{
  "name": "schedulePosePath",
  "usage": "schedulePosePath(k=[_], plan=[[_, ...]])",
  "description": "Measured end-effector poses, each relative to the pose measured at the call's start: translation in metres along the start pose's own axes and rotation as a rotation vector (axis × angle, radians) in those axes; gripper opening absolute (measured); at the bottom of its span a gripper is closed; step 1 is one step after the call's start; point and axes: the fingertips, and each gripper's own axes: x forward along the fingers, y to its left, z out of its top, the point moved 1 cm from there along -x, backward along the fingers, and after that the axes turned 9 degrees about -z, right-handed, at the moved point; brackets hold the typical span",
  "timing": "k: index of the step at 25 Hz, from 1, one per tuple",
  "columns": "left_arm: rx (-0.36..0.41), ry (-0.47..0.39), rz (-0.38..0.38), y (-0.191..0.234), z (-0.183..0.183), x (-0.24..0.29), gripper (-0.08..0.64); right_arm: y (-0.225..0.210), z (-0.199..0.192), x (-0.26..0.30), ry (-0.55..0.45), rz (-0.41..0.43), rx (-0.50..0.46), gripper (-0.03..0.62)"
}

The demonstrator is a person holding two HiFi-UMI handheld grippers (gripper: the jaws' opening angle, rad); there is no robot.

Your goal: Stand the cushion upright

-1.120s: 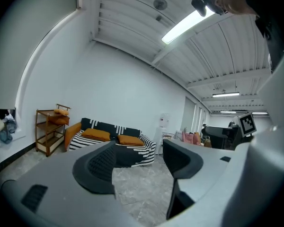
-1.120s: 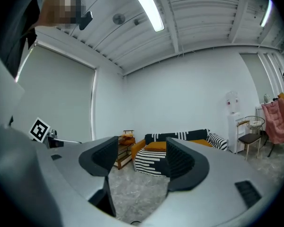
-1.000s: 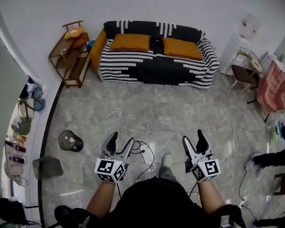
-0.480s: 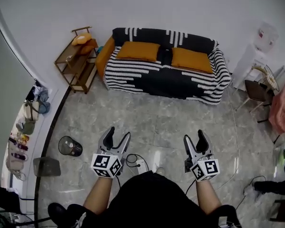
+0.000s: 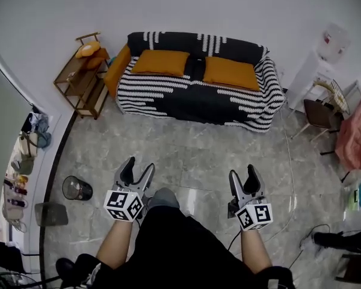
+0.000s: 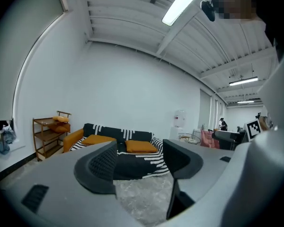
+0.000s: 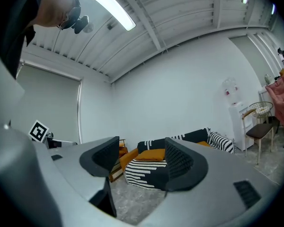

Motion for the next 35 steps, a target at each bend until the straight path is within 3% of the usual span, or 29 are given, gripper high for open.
schedulePosePath(k=[6,11,21,25,31,35], plan=[[0.001,0.015,-0.016,0.019,-0.005,0.043,0.316,-0.026,-0.014,0.035,0.039,-0.023,0.042,0.311],[0.013,0.015,-0.005,0.070,0.001,0.093,0.313,-0.026,-0.017,0.109,0.051,-0.042,0.034,0.311],[-0.028,-0.024,0.062,0.219,0.042,0.166,0.313,0.032,-0.016,0.287,0.097,-0.004,-0.026,0.311],[-0.037,-0.053,0.105,0.276,0.060,0.171,0.304,0.065,-0.007,0.342,0.111,0.023,-0.105,0.311],[-0.103,-0.085,0.163,0.346,0.050,0.167,0.304,0.103,0.008,0.413,0.143,0.071,-0.169,0.310],[-0.120,-0.081,0.185,0.368,0.047,0.164,0.304,0.121,0.002,0.441,0.155,0.087,-0.215,0.308]])
